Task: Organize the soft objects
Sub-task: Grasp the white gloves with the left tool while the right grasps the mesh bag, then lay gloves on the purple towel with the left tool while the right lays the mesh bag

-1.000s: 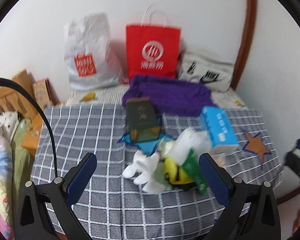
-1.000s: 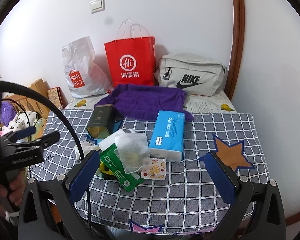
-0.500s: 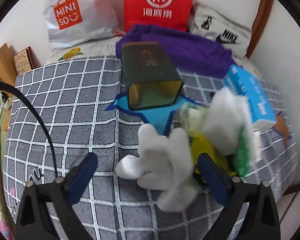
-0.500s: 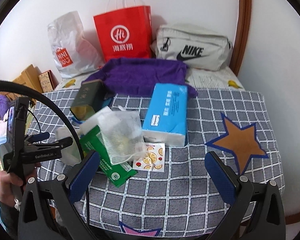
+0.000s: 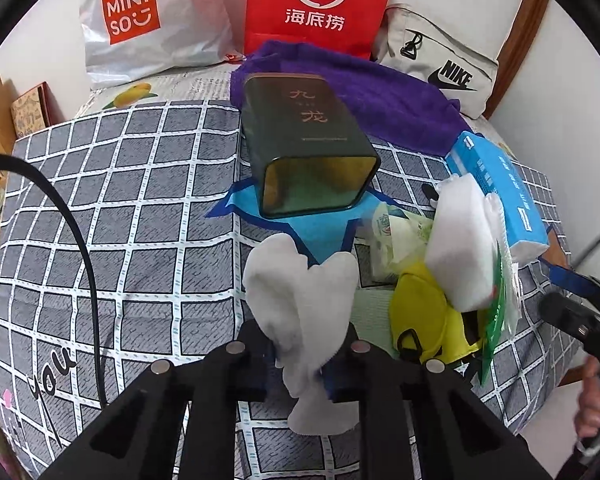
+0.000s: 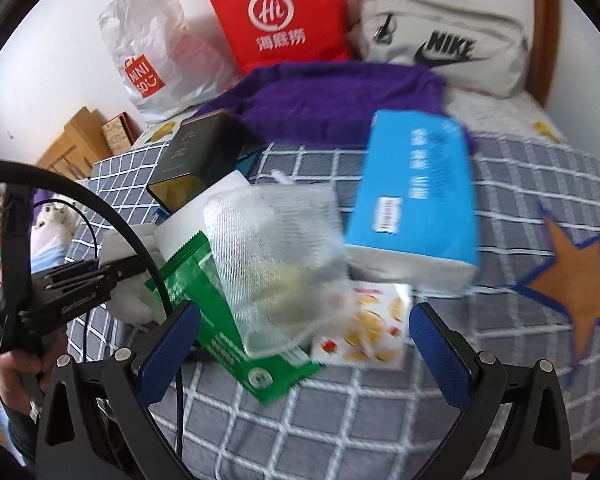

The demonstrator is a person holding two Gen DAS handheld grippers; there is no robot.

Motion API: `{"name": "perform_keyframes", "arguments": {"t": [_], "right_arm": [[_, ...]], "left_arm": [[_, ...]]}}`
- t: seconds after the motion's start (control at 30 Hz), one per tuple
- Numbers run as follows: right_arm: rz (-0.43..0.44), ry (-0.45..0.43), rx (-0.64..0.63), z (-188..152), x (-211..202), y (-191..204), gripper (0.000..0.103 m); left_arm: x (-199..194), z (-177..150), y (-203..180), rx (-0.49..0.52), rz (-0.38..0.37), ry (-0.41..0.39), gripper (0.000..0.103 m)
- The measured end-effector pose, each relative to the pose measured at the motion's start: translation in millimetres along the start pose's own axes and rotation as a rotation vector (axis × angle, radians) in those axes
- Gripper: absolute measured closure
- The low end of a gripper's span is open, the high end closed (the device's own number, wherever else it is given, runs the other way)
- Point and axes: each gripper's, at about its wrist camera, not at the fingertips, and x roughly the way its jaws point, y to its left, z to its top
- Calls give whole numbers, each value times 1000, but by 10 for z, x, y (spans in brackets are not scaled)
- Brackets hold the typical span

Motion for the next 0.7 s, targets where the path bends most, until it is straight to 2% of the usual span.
{"name": "perform_keyframes", "arguments": {"t": [0.23, 0.33, 0.4, 0.43, 0.5, 0.57, 0.7], "right_arm": [[121, 47, 47, 100, 422, -89, 0], [203, 31, 68, 94, 465, -109, 10], [234, 13, 51, 89, 435, -104, 34], [240, 9, 41, 85, 409, -105, 42], [239, 1, 15, 85, 348, -95, 71], [216, 0, 3, 86, 293, -93, 87], [186, -33, -36, 81, 108, -69, 90]], "left_arm": [[18, 9, 9, 6, -12, 12, 85], [46, 26, 48, -15, -1, 21, 84], [50, 38, 65, -19, -20, 19, 84], [49, 39, 70, -18, -25, 18, 84], [47, 55, 73, -15, -24, 21, 84], [34, 61, 85, -17, -29, 23, 85], [-60, 77, 109, -11, -31, 11, 85]]}}
